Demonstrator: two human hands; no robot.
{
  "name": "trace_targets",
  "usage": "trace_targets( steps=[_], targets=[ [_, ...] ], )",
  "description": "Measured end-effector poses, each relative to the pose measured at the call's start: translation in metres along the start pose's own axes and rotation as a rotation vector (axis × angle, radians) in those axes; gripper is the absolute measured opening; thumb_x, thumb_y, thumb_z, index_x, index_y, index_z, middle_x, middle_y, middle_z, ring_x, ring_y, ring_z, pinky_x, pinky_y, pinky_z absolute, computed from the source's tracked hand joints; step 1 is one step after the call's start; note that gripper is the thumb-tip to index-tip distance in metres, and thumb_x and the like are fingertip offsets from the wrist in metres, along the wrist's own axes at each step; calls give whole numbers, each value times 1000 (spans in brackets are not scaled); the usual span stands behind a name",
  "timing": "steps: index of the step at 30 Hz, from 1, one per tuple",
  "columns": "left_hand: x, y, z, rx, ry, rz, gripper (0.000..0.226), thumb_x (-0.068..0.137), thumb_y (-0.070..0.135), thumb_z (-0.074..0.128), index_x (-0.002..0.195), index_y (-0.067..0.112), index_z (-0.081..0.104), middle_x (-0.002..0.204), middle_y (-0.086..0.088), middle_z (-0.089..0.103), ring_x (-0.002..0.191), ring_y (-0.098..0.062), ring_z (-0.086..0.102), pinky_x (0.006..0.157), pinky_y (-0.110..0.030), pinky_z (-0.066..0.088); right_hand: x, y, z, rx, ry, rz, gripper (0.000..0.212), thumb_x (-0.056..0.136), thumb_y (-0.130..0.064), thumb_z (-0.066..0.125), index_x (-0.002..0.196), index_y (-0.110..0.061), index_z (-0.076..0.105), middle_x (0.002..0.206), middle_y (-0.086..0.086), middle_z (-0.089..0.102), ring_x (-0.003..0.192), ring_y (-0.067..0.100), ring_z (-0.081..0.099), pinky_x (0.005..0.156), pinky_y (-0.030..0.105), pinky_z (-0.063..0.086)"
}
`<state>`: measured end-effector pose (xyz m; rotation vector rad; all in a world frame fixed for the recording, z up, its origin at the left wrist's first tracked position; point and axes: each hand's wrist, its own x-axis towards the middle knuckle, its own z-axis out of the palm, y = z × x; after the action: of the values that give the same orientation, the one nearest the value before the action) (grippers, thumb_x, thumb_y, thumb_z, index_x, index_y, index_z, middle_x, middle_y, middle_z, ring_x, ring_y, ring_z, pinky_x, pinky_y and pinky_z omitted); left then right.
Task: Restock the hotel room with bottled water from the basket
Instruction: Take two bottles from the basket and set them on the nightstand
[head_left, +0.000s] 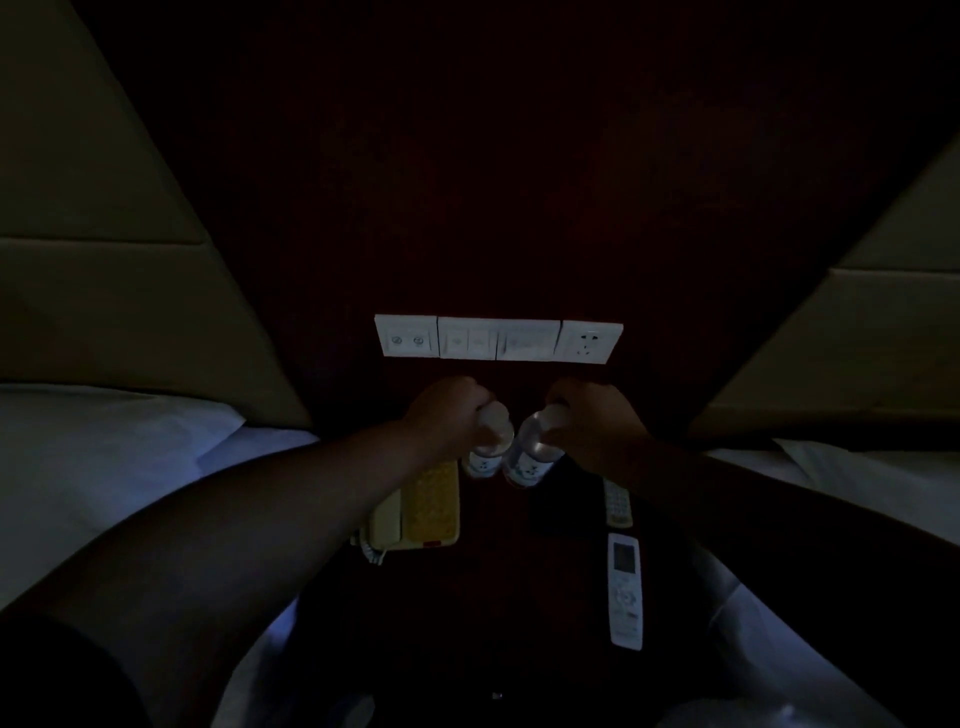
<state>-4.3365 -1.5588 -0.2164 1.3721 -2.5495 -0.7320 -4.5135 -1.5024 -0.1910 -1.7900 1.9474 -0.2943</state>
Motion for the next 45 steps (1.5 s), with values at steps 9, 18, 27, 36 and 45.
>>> trace_targets(
  steps=[9,18,27,36,45],
  targets=[
    [31,-37,42,-239,14,-116,19,71,22,76,79,6,69,79,-5,68,72,-16,61,60,-21,40,49,33,43,45,-67,44,20,79,-17,67,96,-18,57,87,-3,56,78,13,54,55,18,36],
    [57,-62,81,-213,-16,-165,27,75,20,75,88,-3,70,90,-20,70,86,-31,64,75,-35,47,90,50,83,23,-172,73,27,81,-19,66,105,-11,57,98,8,63,86,23,59,65,26,41],
    [73,-79,108,-134,10,-231,39,78,33,72,108,8,69,110,-11,69,104,-25,61,89,-30,42,115,64,105,-5,-194,104,24,80,-19,69,101,-16,57,95,3,64,79,15,56,63,24,43],
    [81,-92,123,-202,-4,-287,25,82,31,67,98,12,71,102,-5,72,97,-18,65,80,-21,43,123,69,120,-8,-241,126,18,85,-23,60,99,-13,59,98,9,66,87,25,62,68,26,45],
    [79,-98,137,-399,-17,-365,15,78,13,70,85,-1,70,89,-18,72,85,-30,67,78,-44,55,126,68,126,-90,-282,76,29,84,-27,64,109,-14,56,107,7,65,96,23,62,72,24,41]
  ],
)
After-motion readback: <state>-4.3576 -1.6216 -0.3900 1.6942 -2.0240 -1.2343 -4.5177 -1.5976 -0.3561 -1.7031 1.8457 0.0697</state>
